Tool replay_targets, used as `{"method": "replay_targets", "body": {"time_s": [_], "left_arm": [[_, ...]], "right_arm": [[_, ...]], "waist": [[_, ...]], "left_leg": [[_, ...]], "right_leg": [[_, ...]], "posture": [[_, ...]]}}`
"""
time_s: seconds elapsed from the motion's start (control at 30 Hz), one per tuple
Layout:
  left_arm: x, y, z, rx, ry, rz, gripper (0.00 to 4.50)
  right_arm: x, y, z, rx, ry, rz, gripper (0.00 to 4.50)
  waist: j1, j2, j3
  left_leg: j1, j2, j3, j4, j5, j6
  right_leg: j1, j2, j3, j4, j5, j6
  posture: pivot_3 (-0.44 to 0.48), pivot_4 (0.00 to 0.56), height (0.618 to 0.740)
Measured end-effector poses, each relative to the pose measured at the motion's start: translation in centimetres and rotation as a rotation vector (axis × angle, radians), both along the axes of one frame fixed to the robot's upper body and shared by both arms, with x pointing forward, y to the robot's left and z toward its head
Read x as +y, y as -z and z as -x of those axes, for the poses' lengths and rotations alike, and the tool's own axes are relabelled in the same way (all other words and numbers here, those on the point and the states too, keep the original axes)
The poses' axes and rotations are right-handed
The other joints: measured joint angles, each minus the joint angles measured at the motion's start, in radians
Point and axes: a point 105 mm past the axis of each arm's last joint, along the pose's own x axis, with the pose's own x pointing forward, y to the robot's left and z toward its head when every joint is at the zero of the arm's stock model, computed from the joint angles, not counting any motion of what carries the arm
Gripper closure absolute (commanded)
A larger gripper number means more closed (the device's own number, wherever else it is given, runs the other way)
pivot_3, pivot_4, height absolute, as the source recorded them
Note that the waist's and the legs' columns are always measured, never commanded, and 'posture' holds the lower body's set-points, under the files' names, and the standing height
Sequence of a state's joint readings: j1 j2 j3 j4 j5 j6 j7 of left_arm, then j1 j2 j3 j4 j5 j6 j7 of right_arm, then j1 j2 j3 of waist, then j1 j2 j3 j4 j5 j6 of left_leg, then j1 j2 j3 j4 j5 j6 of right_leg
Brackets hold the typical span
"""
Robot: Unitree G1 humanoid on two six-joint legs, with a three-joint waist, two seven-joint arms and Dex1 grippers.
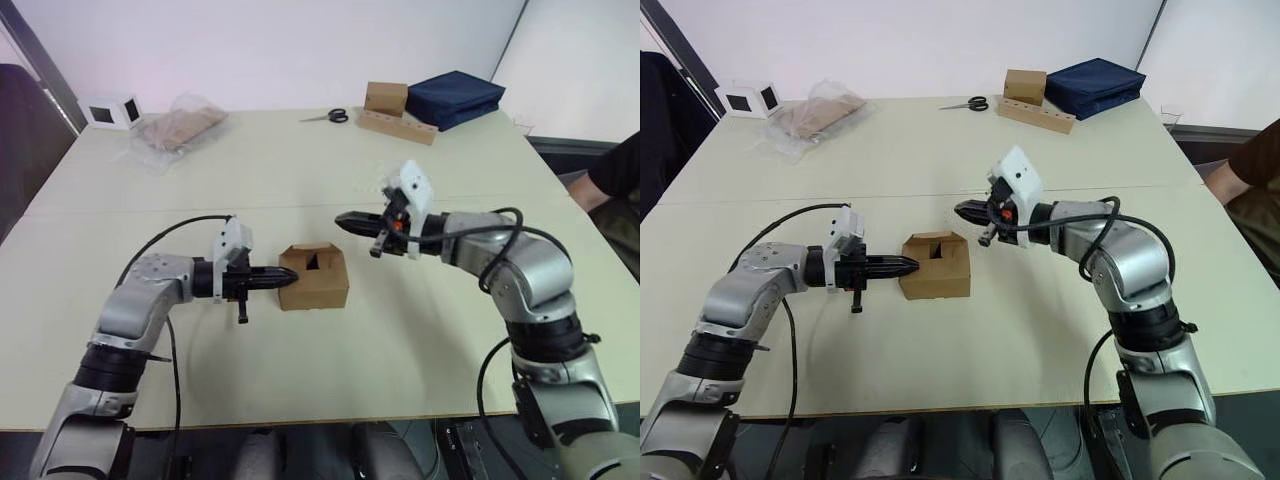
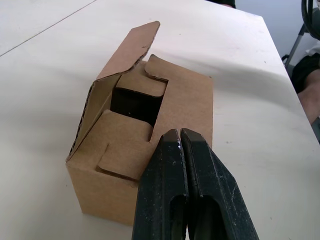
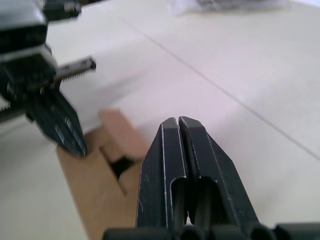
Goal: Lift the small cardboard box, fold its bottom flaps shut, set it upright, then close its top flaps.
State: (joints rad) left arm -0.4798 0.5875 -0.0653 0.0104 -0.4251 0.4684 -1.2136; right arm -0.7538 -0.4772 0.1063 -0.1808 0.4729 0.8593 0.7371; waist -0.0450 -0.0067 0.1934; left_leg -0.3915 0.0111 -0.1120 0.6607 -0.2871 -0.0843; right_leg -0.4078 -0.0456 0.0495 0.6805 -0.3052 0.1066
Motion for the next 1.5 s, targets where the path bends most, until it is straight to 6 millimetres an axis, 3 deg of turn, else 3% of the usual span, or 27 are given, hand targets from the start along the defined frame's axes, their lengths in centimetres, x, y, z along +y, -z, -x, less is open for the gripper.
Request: {"method": "replay_targets", "body": {"time_s": [0.13, 0.23, 0.43, 0.73, 0.83, 1.0, 1.1, 1.27, 1.4, 1.5], "left_arm": [[-0.1, 0.0, -0.1, -0.002, 0.001, 0.005, 4.45], [-0.1, 0.0, -0.2, -0.002, -0.004, 0.006, 4.45], [-0.2, 0.0, 0.1, -0.007, -0.006, 0.003, 4.45], [0.7, -0.4, 1.1, 0.016, 0.03, -0.026, 4.45], [1.2, -1.5, 1.0, 0.006, 0.029, -0.021, 4.45], [1.5, -3.2, -0.1, -0.037, 0.013, 0.004, 4.45], [1.0, -3.4, -1.9, -0.049, -0.02, 0.028, 4.45], [-1.2, -2.2, -4.2, -0.05, -0.021, 0.04, 4.45], [-2.7, -0.6, -5.0, -0.038, -0.007, 0.025, 4.45], [-3.0, -0.6, -5.4, -0.063, 0.003, 0.019, 4.45]], "right_arm": [[2.4, 0.6, -0.2, 0.02, -0.077, -0.024, 4.5], [3.2, 2.8, -0.4, 0.071, -0.1, 0.013, 4.5], [3.3, 5.0, 0.0, 0.128, -0.117, 0.034, 4.5], [3.1, 6.7, 1.0, 0.152, -0.127, 0.056, 4.5], [3.0, 6.7, 1.0, 0.143, -0.122, 0.064, 4.5], [2.9, 6.7, 1.0, 0.134, -0.117, 0.07, 4.5], [2.9, 6.6, 1.3, 0.126, -0.117, 0.072, 4.5], [2.7, 6.5, 1.9, 0.117, -0.119, 0.089, 4.5], [2.6, 6.5, 2.4, 0.114, -0.111, 0.099, 4.5], [2.5, 6.3, 2.8, 0.115, -0.113, 0.109, 4.5]], "waist": [[-0.001, 0.0, 0.0], [0.003, 0.0, 0.0], [0.0, 0.0, 0.0], [0.0, 0.0, 0.0], [0.0, 0.0, 0.0], [0.002, 0.0, 0.0], [0.003, 0.0, 0.0], [0.0, 0.0, 0.0], [-0.002, 0.0, 0.0], [0.0, 0.0, 0.0]], "left_leg": [[0.0, 0.0, 0.0, 0.0, 0.0, 0.0], [0.0, 0.0, 0.0, 0.0, 0.0, 0.0], [0.0, 0.0, 0.0, 0.0, 0.0, 0.0], [0.0, 0.0, 0.0, 0.0, 0.0, 0.0], [0.0, 0.0, 0.0, 0.0, 0.0, 0.0], [0.0, 0.0, 0.0, 0.0, 0.0, 0.0], [0.0, 0.0, 0.0, 0.0, 0.0, 0.0], [0.0, 0.0, 0.0, 0.0, 0.0, 0.0], [0.0, 0.0, 0.0, 0.0, 0.0, 0.0], [0.0, 0.0, 0.0, 0.0, 0.0, 0.0]], "right_leg": [[0.0, 0.0, 0.0, 0.0, 0.0, 0.0], [0.0, -0.001, 0.0, 0.0, 0.0, 0.0], [0.0, 0.0, 0.0, 0.0, 0.0, 0.0], [0.0, 0.0, 0.0, 0.0, 0.0, 0.0], [0.0, 0.0, 0.0, 0.0, 0.0, 0.0], [0.0, 0.0, 0.0, 0.0, 0.0, 0.0], [0.0, 0.0, 0.0, 0.0, 0.0, 0.0], [0.0, 0.0, 0.0, 0.0, 0.0, 0.0], [-0.001, 0.0, 0.0, 0.0, 0.0, 0.0], [-0.001, 0.0, 0.0, 0.0, 0.0, 0.0]], "posture": [[0.0, 0.15, 0.74], [0.0, 0.15, 0.74], [0.0, 0.15, 0.74], [0.0, 0.15, 0.74], [0.0, 0.15, 0.74], [0.0, 0.15, 0.74], [0.0, 0.15, 0.74], [0.0, 0.15, 0.74], [0.0, 0.15, 0.74], [0.0, 0.15, 0.74]]}}
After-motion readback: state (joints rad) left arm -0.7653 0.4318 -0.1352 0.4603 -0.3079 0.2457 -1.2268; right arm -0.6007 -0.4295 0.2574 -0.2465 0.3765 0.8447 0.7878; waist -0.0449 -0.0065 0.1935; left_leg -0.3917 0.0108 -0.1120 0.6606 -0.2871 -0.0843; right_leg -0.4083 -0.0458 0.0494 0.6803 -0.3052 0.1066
